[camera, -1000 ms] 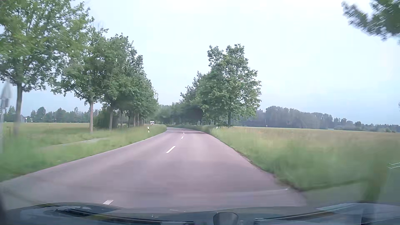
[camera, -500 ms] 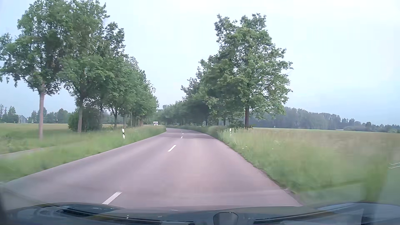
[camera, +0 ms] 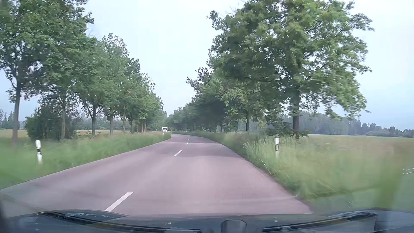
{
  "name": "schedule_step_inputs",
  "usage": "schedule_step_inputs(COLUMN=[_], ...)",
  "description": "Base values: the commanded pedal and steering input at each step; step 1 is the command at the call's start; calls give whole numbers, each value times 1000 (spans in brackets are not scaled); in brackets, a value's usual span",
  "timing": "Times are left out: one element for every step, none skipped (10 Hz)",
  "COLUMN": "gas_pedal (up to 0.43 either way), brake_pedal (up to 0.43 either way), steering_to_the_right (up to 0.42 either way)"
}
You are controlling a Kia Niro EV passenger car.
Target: Follow the waypoints while adhering to traffic rules and regulations
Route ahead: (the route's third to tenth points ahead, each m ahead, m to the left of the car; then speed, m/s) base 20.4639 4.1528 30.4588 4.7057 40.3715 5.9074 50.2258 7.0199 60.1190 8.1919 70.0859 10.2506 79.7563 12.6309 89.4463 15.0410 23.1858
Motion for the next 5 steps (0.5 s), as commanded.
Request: schedule_step_inputs(gas_pedal=[280,280,280,280,280], brake_pedal=[0,0,0,0,0], steering_to_the_right=[-17,-17,-17,-18,-18])
